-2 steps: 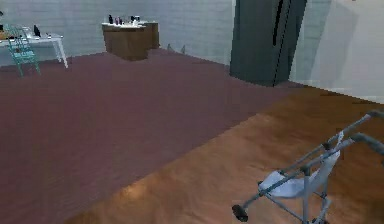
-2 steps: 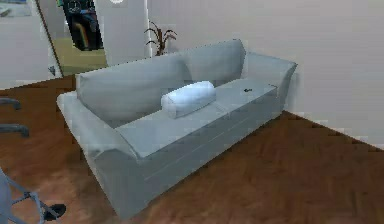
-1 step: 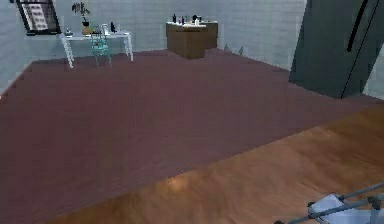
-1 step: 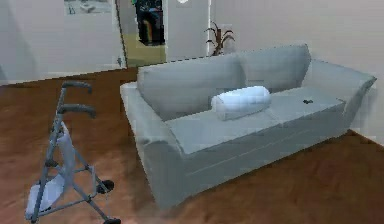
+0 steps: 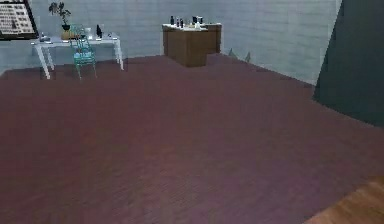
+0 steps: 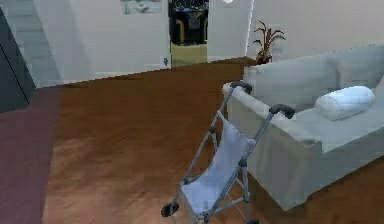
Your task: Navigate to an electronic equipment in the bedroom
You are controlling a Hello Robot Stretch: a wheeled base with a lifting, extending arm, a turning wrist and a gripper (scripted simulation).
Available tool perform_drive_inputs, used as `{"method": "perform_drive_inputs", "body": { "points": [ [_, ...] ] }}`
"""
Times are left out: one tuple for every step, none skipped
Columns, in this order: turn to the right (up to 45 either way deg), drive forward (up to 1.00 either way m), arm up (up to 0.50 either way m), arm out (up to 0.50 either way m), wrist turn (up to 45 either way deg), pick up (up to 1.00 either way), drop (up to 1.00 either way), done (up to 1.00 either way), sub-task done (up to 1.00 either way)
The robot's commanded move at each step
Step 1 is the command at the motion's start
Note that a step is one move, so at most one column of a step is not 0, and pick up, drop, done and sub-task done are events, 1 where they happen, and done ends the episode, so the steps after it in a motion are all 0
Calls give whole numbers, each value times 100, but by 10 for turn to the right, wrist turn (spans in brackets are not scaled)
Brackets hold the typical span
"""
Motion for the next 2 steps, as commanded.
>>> {"method": "perform_drive_inputs", "body": {
  "points": [
    [120, 0, 0, 0, 0, 0, 0, 0, 0],
    [0, 40, 0, 0, 0, 0, 0, 0, 0]
  ]
}}
